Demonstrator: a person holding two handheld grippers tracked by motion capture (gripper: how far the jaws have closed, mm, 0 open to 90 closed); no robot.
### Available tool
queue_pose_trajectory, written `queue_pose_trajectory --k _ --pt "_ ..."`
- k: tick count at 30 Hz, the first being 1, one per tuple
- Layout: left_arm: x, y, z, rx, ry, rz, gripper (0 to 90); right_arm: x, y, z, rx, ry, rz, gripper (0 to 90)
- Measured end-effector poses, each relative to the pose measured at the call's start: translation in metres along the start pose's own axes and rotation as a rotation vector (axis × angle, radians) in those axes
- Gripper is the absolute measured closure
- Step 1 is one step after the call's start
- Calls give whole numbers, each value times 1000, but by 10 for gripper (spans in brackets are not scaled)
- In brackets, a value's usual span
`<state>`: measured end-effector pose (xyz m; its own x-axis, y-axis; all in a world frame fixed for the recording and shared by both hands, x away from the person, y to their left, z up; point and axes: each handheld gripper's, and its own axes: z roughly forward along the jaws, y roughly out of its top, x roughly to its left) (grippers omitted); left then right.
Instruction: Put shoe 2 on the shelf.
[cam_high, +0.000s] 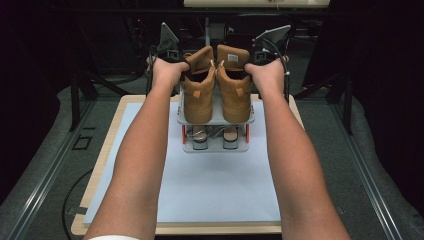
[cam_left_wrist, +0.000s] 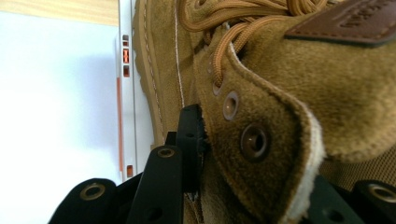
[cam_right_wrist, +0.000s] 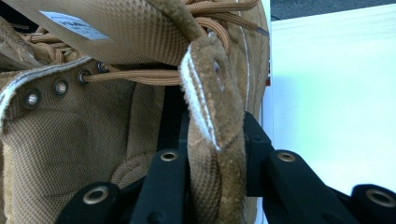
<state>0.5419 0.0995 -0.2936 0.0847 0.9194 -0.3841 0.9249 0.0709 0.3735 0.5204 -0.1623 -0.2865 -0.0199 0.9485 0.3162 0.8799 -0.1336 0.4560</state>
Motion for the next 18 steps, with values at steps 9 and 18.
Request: queue_pose_trajectory --k 9,18 --pt "-2 -1 -1 -9 0 27 690 0 0 -1 -15 3 -11 675" --pt "-2 -2 -3 -23 24 39 587 -2 0 -2 -19 12 -3 614"
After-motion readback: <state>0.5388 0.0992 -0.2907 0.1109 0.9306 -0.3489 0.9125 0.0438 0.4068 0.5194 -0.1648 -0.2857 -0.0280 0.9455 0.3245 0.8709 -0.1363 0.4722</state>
